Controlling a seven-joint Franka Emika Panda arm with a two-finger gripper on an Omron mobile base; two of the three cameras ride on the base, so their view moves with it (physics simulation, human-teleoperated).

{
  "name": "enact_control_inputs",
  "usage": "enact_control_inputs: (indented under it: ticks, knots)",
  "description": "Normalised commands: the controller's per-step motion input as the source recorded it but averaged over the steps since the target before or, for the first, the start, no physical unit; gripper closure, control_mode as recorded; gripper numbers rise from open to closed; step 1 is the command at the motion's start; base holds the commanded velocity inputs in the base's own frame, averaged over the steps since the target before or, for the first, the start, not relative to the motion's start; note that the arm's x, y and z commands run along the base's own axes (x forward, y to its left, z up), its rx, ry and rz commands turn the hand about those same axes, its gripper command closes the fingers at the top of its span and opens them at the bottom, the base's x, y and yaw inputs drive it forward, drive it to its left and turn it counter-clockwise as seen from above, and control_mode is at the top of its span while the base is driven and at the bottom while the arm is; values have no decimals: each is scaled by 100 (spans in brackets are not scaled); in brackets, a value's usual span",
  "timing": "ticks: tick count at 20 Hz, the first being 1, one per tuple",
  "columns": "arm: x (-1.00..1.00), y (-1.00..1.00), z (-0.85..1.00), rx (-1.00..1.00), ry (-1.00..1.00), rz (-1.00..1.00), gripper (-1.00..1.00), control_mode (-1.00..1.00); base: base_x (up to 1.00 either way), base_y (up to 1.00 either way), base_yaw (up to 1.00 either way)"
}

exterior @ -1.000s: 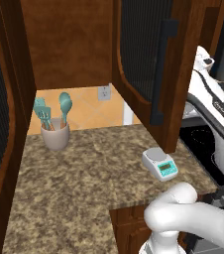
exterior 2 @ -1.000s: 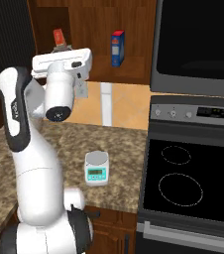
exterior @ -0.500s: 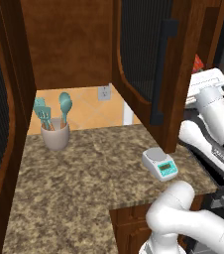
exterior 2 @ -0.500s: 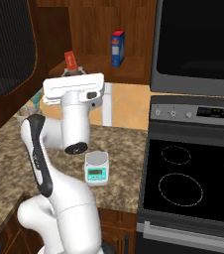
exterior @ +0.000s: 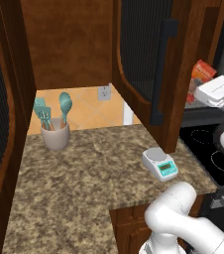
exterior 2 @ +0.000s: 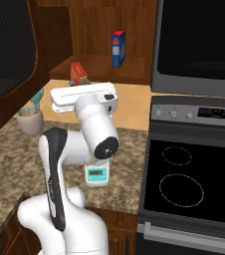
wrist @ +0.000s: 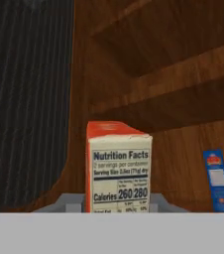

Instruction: Pick the boxed food and place it on the digital scale for weighing, and close the cabinet.

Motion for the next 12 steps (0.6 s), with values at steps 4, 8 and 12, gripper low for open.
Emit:
enact_control_inputs:
  ticks: [4,8,12]
  knots:
    - [0,-1,-69,-13,27,37,100,-100,0,0,0]
    - [11,0,-100,-12,6,28,100,-100,0,0,0]
    - [54,2,-99,-2,1,6,100,-100,0,0,0]
